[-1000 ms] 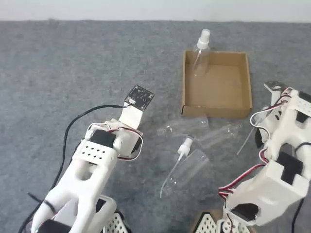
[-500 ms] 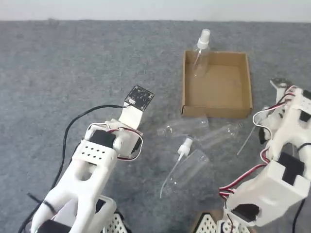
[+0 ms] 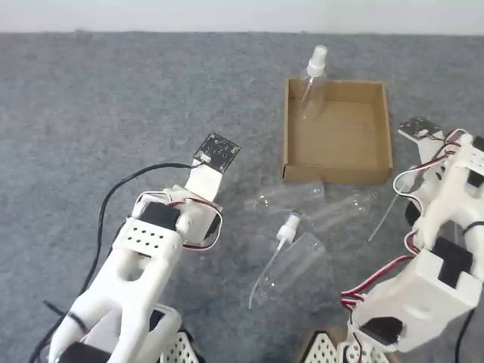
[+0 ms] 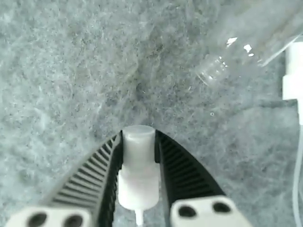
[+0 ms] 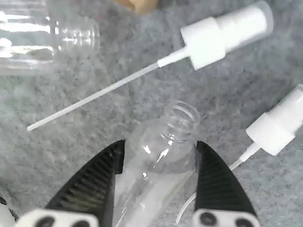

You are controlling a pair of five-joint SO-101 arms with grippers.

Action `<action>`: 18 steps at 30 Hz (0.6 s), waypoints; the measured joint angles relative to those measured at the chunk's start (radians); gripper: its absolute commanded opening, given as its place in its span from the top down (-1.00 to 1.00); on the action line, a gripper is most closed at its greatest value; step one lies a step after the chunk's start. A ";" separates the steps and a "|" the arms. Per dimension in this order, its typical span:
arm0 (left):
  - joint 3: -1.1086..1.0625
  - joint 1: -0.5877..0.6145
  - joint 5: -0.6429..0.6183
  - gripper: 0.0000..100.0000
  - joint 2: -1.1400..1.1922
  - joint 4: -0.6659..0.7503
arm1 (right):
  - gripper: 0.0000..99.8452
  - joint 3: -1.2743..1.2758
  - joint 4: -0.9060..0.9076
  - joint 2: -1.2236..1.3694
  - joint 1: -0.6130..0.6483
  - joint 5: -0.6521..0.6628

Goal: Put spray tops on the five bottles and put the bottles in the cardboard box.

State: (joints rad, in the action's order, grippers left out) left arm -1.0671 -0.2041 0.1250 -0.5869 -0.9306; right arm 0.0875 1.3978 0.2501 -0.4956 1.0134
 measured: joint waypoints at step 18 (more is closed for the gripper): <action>0.000 0.000 0.000 0.98 0.000 0.000 | 0.50 0.000 0.015 0.000 -0.017 -0.304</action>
State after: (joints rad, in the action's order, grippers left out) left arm -1.0671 -0.2041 0.1250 -0.5869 -0.9306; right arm 0.0875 1.4131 0.2501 -0.5125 0.7096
